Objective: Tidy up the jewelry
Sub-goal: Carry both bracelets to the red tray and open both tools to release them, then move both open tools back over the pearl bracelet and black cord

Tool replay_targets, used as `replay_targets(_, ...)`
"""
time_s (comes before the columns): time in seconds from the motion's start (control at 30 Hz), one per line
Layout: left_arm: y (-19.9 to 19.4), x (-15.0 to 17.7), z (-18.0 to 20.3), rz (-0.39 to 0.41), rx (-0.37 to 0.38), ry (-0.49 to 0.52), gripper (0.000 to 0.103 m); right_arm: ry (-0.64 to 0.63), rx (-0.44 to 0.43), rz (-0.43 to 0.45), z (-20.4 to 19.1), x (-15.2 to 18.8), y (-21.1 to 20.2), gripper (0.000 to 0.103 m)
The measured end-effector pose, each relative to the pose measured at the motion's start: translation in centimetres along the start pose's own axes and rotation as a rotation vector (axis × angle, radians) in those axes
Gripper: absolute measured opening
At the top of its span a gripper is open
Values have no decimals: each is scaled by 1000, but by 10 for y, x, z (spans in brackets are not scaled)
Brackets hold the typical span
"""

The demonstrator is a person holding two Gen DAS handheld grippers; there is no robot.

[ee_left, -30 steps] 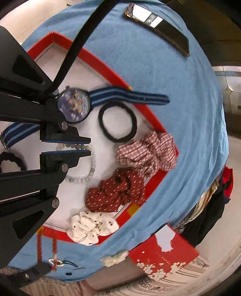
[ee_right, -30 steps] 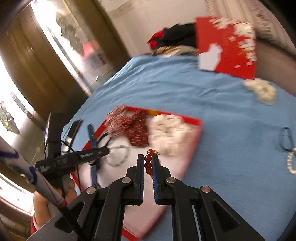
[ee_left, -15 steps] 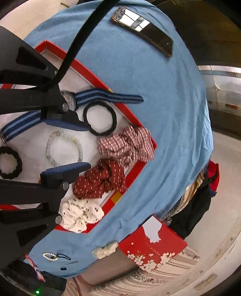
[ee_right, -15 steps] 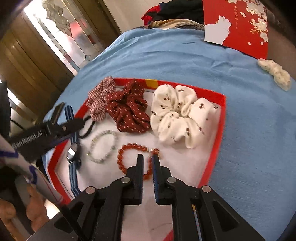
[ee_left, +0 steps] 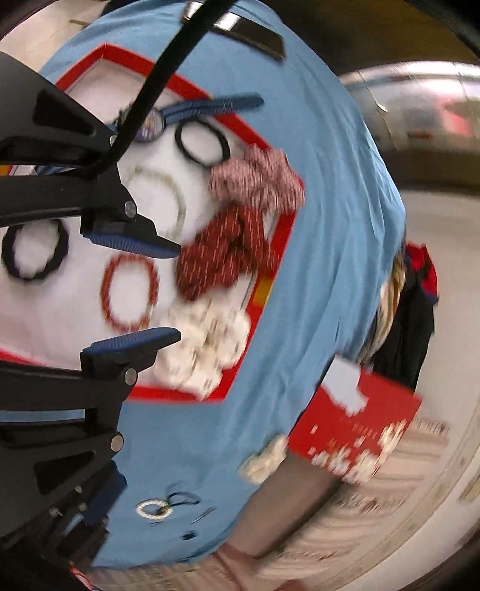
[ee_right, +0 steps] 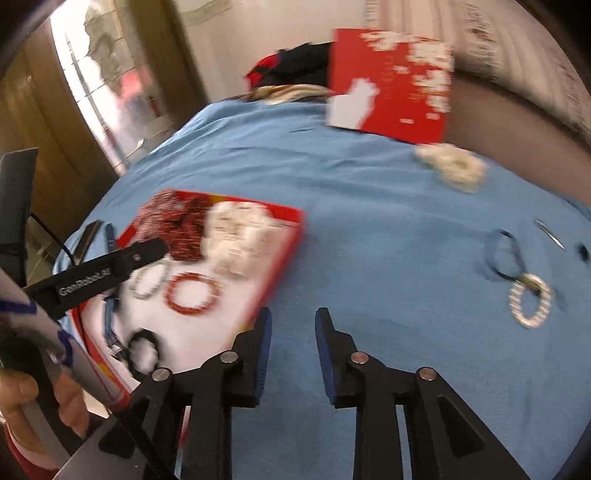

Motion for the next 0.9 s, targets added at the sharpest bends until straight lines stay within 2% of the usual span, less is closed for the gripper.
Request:
replay_targets(0.2,23,21,63,-50,44,124,39,78,114,-5,82,28,-7,28)
replay_targets(0.4,49,44,104,-107,36,221,39,179,179,-34,147,51,1,28)
replay_targets(0.63,73,64,131,-153,5,300,39,235,218,-28,187,62,6,30)
replay_targets(0.9,90,71,139,-180,-11,317,40,301,219,-16,211,66,11,32)
Point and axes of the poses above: each gripper's, at about its wrist camera, not at the fingertips, and y roughly the way its jaws point, z to its right, x to its underside, the point moved 9 cm from there along y, roughly the way its jaws point, and after that the axes turned 15 degrees about x, right-handed, at the moved point
